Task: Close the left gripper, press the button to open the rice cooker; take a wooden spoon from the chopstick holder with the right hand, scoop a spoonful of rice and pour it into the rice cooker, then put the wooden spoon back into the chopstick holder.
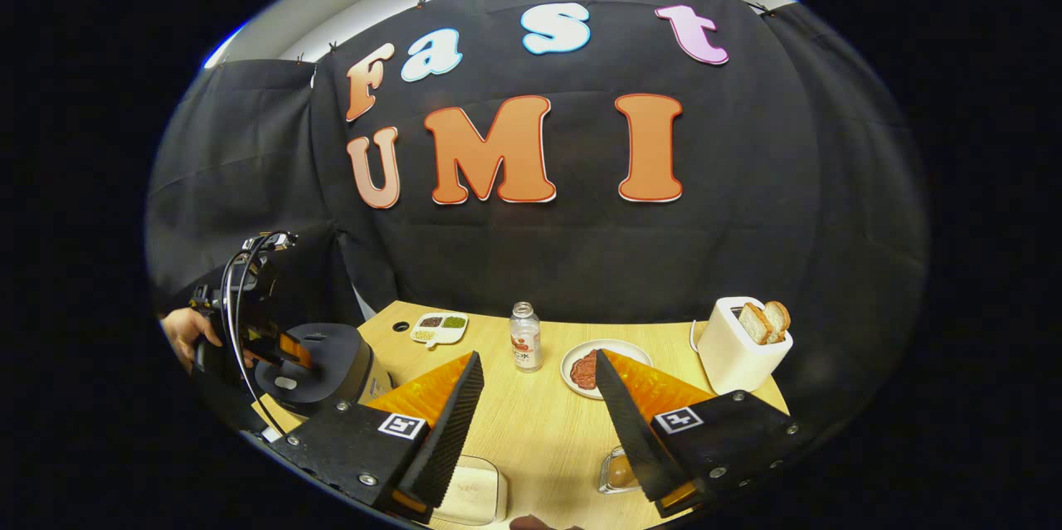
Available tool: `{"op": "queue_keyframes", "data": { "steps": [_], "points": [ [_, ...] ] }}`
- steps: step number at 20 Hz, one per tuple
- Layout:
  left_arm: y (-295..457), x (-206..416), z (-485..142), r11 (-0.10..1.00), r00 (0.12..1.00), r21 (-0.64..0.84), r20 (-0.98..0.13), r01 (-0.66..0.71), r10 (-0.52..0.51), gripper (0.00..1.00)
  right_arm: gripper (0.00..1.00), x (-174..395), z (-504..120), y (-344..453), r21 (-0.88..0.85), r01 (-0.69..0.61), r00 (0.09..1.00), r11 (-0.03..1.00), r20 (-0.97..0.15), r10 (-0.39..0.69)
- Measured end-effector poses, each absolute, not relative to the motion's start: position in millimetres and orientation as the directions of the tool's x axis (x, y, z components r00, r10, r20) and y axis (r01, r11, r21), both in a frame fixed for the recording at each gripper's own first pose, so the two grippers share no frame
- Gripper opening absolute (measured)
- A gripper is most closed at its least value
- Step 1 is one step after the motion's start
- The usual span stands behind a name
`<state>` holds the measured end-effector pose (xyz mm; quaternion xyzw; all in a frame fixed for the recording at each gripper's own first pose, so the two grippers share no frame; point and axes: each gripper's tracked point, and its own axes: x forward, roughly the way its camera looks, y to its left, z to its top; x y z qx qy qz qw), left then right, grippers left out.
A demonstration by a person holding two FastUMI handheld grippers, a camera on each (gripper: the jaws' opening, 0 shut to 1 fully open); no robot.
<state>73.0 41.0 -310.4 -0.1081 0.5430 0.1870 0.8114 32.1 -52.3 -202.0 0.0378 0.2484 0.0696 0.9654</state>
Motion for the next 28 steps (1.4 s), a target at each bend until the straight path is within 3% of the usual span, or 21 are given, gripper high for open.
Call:
{"op": "queue_keyframes", "data": {
  "steps": [2,6,12,15,16,17,18,19,20,22,24,28],
  "points": [
    [35,80,-289,0.916,0.449,-0.012,-0.874,-0.401,0.186,0.99,0.85,36,-189,-49,0.091,-0.118,0.881,0.989,-0.451,0.147],
    [36,109,-216,0.950,0.712,0.002,-0.662,-0.312,0.235,0.99,0.85,41,-156,-43,0.054,-0.111,0.920,0.992,-0.373,0.123],
    [14,111,-95,0.983,0.923,-0.013,-0.346,-0.184,0.168,0.98,0.85,43,-108,-37,0.030,-0.094,0.963,0.995,-0.251,0.099],
    [-12,96,-55,0.994,0.970,0.015,-0.218,-0.110,0.110,0.98,0.85,42,-86,-38,-0.008,-0.076,0.981,0.997,-0.178,0.074],
    [-19,91,-48,0.996,0.978,0.016,-0.190,-0.088,0.090,0.98,0.93,41,-78,-38,-0.016,-0.073,0.986,0.997,-0.149,0.070],
    [-25,89,-43,0.998,0.985,0.010,-0.162,-0.060,0.061,0.97,0.86,40,-70,-38,-0.026,-0.068,0.990,0.997,-0.123,0.065],
    [-36,88,-43,1.000,0.989,-0.003,-0.145,-0.019,0.018,0.97,0.86,41,-65,-38,-0.033,-0.063,0.993,0.997,-0.103,0.059],
    [-42,86,-44,1.000,0.991,-0.009,-0.136,0.005,-0.006,0.97,0.92,39,-62,-37,-0.042,-0.061,0.994,0.997,-0.092,0.057],
    [-42,85,-44,1.000,0.992,-0.015,-0.129,0.010,-0.011,0.97,0.87,38,-61,-37,-0.045,-0.061,0.995,0.997,-0.088,0.057],
    [-44,78,-36,1.000,0.996,-0.021,-0.085,0.019,-0.021,0.97,0.93,35,-59,-38,-0.043,-0.057,0.995,0.997,-0.085,0.053],
    [-48,75,-22,1.000,0.999,-0.005,-0.017,0.027,-0.027,0.97,0.89,33,-56,-41,-0.031,-0.049,0.996,0.998,-0.082,0.046],
    [-54,68,-22,0.999,1.000,0.031,0.007,0.012,-0.012,0.97,0.94,29,-60,-43,-0.016,-0.060,0.993,0.998,-0.099,0.059]
  ]
}}
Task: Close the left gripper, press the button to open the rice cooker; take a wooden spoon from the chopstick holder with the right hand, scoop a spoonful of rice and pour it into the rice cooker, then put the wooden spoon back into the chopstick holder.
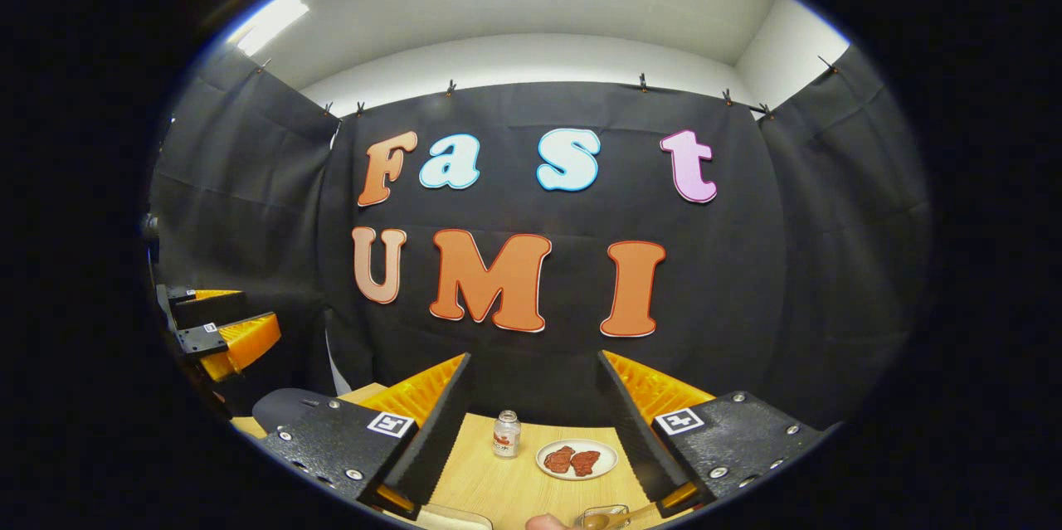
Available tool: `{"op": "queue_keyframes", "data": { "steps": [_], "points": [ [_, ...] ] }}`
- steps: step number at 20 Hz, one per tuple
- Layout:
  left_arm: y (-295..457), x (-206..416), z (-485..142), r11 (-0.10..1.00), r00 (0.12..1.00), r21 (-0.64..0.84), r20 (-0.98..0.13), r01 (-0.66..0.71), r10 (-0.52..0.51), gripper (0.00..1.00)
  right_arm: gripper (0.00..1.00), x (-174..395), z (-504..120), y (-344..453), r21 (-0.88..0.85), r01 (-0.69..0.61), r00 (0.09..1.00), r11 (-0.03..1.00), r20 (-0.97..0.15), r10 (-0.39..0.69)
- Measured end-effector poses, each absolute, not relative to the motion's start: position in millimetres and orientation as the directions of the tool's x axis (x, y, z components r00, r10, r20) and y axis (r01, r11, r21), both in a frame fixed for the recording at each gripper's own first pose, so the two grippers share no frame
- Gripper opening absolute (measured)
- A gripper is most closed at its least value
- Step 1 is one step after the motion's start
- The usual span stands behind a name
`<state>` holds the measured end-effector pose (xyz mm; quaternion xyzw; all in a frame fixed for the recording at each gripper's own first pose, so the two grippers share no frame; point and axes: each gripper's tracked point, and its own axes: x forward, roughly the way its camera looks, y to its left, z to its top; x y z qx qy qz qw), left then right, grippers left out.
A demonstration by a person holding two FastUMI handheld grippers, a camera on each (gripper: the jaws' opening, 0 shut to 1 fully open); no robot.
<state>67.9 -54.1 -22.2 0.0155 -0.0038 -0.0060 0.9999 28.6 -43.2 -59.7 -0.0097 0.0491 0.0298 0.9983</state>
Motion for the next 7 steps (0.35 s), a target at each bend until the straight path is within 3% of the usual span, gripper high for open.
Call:
{"op": "queue_keyframes", "data": {
  "steps": [1,2,7],
  "points": [
    [-56,67,-20,1.000,1.000,0.027,0.011,0.005,-0.006,0.97,0.87,27,-62,-43,-0.010,-0.063,0.993,0.998,-0.104,0.062],
    [-58,65,-17,1.000,1.000,0.022,0.019,0.006,-0.007,0.97,0.94,25,-62,-43,-0.006,-0.065,0.992,0.998,-0.105,0.064],
    [-65,58,-7,1.000,0.999,0.027,0.054,0.002,-0.003,0.97,0.91,23,-58,-53,-0.017,-0.050,0.995,0.999,-0.089,0.048]
  ]
}}
